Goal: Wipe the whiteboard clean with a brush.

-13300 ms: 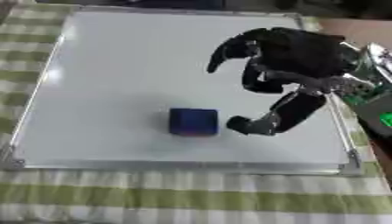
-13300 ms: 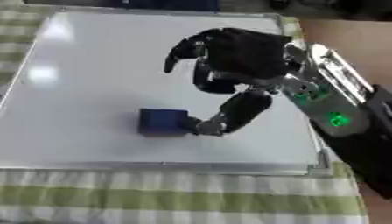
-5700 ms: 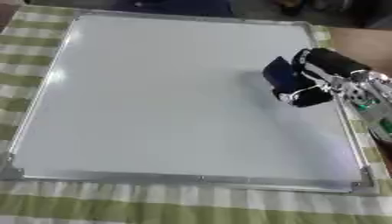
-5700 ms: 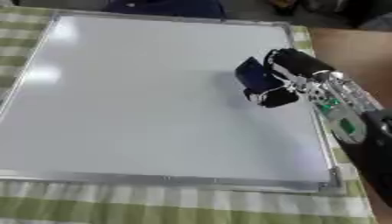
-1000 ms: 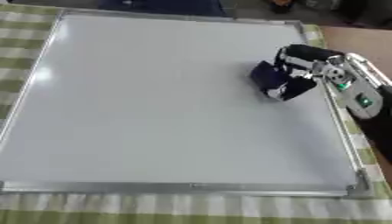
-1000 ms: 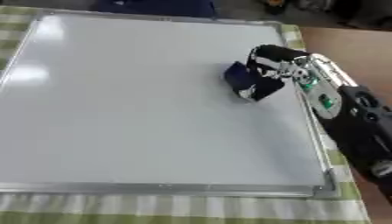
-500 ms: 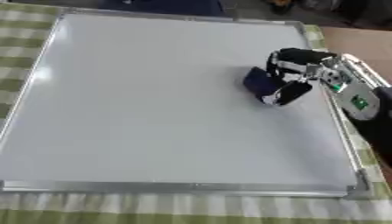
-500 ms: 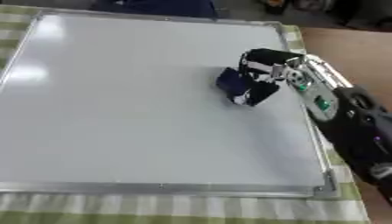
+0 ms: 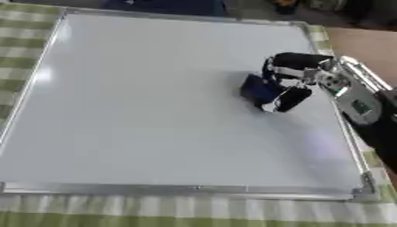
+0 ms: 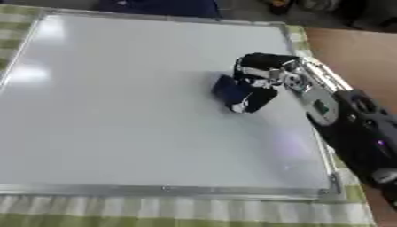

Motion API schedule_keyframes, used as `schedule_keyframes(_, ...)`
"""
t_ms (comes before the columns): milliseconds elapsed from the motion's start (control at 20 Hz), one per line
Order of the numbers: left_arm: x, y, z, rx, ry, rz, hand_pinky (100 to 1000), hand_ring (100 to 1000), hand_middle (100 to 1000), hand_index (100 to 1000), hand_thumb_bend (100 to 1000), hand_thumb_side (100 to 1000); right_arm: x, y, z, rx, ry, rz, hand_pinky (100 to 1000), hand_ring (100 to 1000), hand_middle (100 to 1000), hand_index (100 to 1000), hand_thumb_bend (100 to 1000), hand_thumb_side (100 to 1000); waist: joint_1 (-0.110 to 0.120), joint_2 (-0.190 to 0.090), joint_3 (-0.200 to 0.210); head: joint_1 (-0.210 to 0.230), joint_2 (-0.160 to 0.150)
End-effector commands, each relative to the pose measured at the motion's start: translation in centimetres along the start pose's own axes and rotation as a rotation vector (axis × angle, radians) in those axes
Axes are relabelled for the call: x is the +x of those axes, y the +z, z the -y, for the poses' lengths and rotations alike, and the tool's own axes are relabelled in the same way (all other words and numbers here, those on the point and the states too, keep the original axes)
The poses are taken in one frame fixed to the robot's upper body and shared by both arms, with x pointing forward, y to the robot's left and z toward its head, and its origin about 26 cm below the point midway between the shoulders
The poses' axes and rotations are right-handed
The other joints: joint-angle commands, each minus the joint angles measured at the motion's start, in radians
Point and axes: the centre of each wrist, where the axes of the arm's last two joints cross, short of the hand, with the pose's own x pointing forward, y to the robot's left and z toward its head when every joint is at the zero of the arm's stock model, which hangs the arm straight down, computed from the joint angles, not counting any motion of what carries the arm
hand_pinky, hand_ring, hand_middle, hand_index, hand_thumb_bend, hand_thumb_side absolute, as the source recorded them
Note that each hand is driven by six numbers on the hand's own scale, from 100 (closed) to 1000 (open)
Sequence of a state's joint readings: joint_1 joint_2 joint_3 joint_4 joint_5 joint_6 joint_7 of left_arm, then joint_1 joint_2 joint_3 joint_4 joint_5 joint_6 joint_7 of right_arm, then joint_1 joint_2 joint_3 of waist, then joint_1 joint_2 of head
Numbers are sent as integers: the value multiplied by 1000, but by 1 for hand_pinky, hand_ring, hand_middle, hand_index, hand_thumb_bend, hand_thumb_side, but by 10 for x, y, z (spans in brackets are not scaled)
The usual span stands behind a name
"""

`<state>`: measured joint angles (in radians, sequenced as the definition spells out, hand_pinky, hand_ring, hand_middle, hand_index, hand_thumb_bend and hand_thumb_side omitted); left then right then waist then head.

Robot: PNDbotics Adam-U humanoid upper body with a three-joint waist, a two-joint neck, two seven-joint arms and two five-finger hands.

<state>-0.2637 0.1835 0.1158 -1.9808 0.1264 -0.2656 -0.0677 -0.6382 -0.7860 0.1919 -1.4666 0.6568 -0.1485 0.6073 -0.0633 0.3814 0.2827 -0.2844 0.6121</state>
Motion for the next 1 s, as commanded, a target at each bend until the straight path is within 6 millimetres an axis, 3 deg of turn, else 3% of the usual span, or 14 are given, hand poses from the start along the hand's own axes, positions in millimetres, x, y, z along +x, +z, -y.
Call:
schedule_keyframes(50, 6, -5, -1, -8, -6, 27, 481, 489, 482, 429, 100, 1000, -3, 4, 7, -8, 7, -12, 567, 661, 230, 220, 151, 365, 3, -16, 2, 0, -13)
schedule_keyframes(500, 6, -5, -1, -10, -9, 29, 482, 489, 482, 428, 100, 1000, -27, 5, 3, -21, -47, -96, 582, 677, 265, 308, 158, 387, 6, -8, 4, 2, -15)
schedule_keyframes(1000, 6, -4, -1, -10, -11, 25, 483, 489, 483, 427, 100, 1000, -41, 13, 2, -55, -38, -158, 598, 691, 279, 342, 156, 425, 9, -9, 1, 1, -17)
